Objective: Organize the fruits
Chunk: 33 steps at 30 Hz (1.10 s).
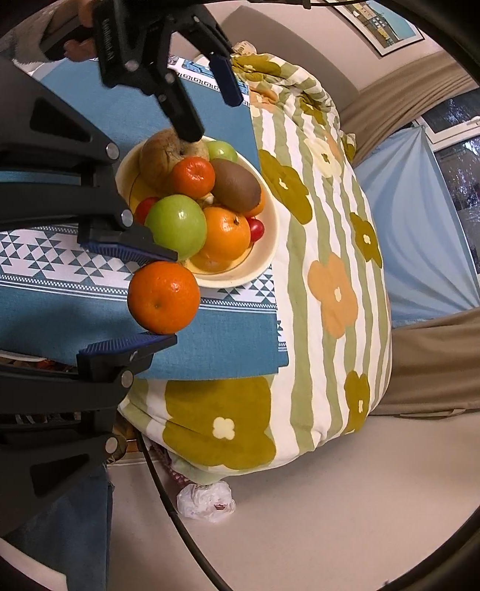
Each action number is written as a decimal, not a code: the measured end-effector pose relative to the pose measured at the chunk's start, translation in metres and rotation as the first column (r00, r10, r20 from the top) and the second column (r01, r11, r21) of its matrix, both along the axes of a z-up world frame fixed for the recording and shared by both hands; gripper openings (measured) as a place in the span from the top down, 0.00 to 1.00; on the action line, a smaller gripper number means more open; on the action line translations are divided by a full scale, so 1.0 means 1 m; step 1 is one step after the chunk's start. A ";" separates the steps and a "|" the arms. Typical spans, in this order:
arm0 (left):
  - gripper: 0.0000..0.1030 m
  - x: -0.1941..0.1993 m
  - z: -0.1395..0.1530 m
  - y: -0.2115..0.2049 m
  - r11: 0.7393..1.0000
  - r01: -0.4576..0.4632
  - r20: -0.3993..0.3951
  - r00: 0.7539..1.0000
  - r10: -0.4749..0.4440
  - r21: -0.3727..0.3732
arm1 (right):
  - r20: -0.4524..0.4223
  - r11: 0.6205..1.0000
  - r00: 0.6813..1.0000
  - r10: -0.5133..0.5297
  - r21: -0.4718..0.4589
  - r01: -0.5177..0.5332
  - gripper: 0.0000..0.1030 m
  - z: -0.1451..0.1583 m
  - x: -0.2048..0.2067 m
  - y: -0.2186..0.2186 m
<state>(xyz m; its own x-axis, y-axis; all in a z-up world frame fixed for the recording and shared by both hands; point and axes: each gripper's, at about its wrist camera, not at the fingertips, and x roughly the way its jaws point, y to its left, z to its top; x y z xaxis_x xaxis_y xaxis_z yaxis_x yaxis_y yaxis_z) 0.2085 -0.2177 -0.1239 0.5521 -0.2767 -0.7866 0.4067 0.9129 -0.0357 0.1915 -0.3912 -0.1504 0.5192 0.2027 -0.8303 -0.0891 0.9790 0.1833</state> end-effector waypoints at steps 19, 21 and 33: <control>0.10 -0.027 -0.004 0.092 0.973 -0.227 -0.008 0.974 0.228 0.034 | 0.002 0.976 0.976 0.217 0.018 -0.217 0.67 -0.023 -0.008 0.083; 0.10 -0.030 -0.008 0.099 0.968 -0.248 -0.016 0.968 0.249 0.035 | 0.009 0.974 0.974 0.225 0.022 -0.225 0.67 -0.025 -0.009 0.086; 0.10 -0.047 -0.011 0.118 0.945 -0.327 -0.019 0.945 0.327 0.034 | 0.053 0.973 0.972 0.231 0.005 -0.231 0.34 -0.027 -0.019 0.092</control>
<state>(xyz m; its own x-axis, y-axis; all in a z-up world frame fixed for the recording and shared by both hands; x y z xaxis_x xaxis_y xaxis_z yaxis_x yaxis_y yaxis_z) 0.1619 -0.0998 -0.1352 0.5893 -0.0605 -0.8057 0.0850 0.9963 -0.0126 0.1722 -0.2991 -0.1778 0.4992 0.3311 -0.8007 -0.3221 0.9288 0.1833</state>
